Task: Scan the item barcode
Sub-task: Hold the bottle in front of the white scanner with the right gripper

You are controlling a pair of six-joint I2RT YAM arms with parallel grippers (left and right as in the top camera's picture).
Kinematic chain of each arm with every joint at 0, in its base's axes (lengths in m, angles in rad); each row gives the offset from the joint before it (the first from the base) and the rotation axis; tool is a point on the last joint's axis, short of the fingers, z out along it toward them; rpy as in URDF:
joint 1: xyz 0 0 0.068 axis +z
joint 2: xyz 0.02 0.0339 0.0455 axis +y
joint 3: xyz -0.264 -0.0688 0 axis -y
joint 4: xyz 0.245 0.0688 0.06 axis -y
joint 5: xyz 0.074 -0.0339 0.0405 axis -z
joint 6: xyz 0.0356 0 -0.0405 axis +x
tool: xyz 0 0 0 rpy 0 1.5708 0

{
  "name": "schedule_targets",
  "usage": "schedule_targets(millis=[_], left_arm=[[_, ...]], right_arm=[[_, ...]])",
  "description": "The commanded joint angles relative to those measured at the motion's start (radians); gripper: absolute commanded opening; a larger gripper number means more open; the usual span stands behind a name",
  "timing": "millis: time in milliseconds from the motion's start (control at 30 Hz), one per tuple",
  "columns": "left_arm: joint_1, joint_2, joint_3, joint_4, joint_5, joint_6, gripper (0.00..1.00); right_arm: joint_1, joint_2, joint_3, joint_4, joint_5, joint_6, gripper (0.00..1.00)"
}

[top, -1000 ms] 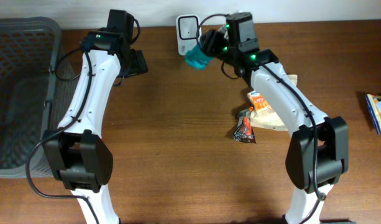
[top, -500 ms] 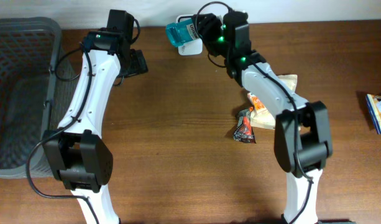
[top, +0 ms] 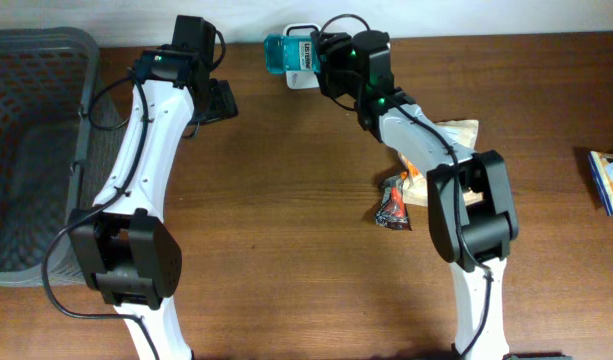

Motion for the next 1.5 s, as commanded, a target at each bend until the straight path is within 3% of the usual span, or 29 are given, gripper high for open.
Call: schedule_targets(millis=[0, 633, 1200, 1300, 1467], left_arm=[[-0.005, 0.016, -0.001, -0.002, -0.003, -0.013, 0.99], [-0.005, 0.016, -0.001, -0.002, -0.003, -0.013, 0.99], [-0.005, 0.016, -0.001, -0.002, -0.003, -0.013, 0.99], [-0.005, 0.016, -0.001, -0.002, -0.004, -0.013, 0.99], [-0.005, 0.016, -0.001, -0.002, -0.003, -0.013, 0.99]], right_arm=[[0.0, 0.011, 0.036, 0.015, 0.006, 0.137, 0.62], [-0.072, 0.011, 0.036, 0.011, 0.039, 0.133, 0.63], [0.013, 0.055, 0.036, 0.036, -0.031, 0.128, 0.61], [0.02, 0.057, 0.038, 0.08, -0.032, 0.012, 0.59], [0.021, 0.057, 0.122, 0.043, -0.022, -0.112, 0.63]])
